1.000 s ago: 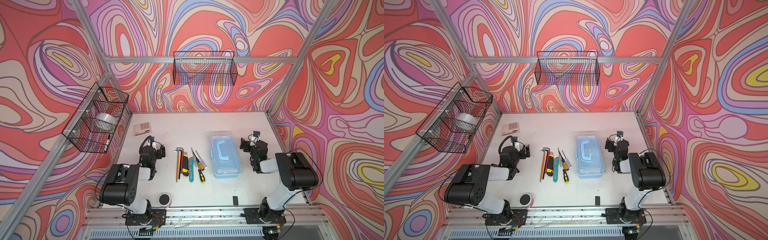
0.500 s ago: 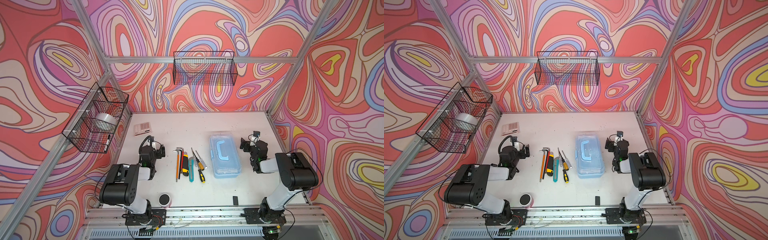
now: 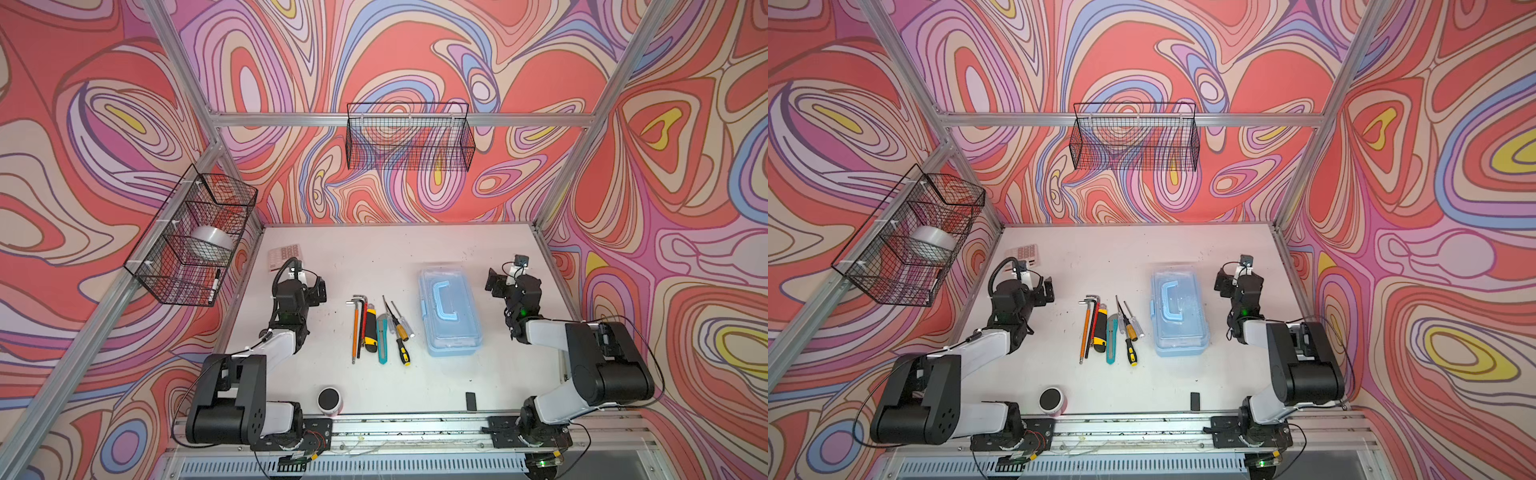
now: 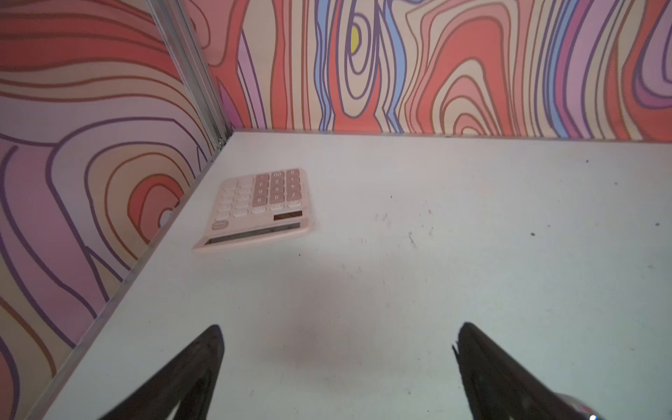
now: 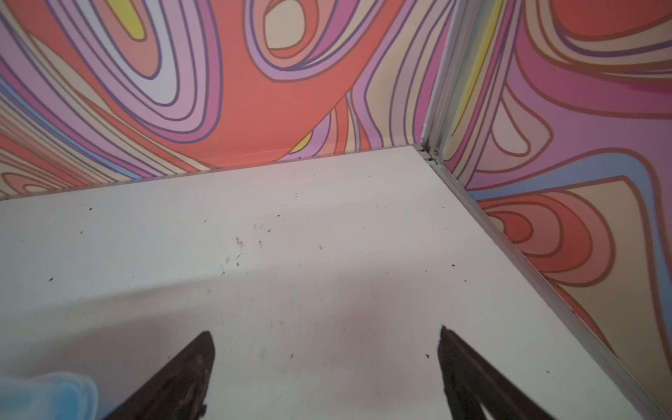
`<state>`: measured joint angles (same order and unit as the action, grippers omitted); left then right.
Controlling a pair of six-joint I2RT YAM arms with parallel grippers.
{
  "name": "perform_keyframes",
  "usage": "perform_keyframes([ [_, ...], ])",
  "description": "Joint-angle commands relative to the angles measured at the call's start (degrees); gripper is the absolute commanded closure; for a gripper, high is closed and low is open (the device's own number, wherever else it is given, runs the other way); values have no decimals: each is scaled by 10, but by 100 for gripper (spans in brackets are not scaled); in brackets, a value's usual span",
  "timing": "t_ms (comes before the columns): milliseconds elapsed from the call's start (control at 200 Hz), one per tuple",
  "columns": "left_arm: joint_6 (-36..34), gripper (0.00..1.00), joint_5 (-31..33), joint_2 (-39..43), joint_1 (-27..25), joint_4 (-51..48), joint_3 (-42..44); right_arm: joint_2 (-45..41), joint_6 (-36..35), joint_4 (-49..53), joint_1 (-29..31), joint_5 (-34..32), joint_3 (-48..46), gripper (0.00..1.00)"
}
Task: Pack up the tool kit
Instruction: 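Move left gripper to the blue box latch while right gripper reaches its end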
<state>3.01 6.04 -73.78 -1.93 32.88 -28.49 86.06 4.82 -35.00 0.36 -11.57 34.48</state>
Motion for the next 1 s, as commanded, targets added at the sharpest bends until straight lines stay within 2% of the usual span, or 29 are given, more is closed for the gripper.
perform_keyframes([
  [0, 68, 0, 1, 39, -11, -69, -4, -32, 63, 214, 3, -80, 95, 2],
  [110, 176, 0, -2, 54, -11, -194, -84, -66, 91, 304, 8, -114, 138, 2],
  [220, 217, 0, -46, 52, -34, -294, -150, -115, 126, 407, 10, -99, 183, 2],
  [310, 229, 0, -83, 62, -70, -325, -172, -150, 164, 488, 12, -43, 215, 4],
  [421, 254, 0, -128, 62, -121, -363, -197, -179, 198, 561, 28, 64, 245, 9],
  [456, 264, 0, -138, 59, -138, -366, -201, -181, 204, 585, 44, 94, 258, 12],
  [566, 278, 0, -151, 52, -210, -368, -209, -177, 213, 646, 118, 109, 291, 20],
  [681, 304, 0, -197, 41, -258, -345, -210, -166, 232, 684, 176, 147, 312, 33],
  [751, 311, 2, -214, 31, -277, -345, -213, -163, 245, 693, 189, 187, 314, 38],
  [801, 316, 4, -227, 27, -287, -334, -209, -160, 253, 702, 196, 212, 315, 47],
  [851, 321, 6, -233, 21, -295, -332, -206, -157, 256, 709, 199, 228, 315, 48],
  [901, 326, 10, -235, 13, -302, -333, -205, -152, 260, 720, 199, 248, 314, 56],
  [996, 349, 16, -254, -2, -308, -294, -185, -157, 278, 693, 205, 294, 289, 63],
])
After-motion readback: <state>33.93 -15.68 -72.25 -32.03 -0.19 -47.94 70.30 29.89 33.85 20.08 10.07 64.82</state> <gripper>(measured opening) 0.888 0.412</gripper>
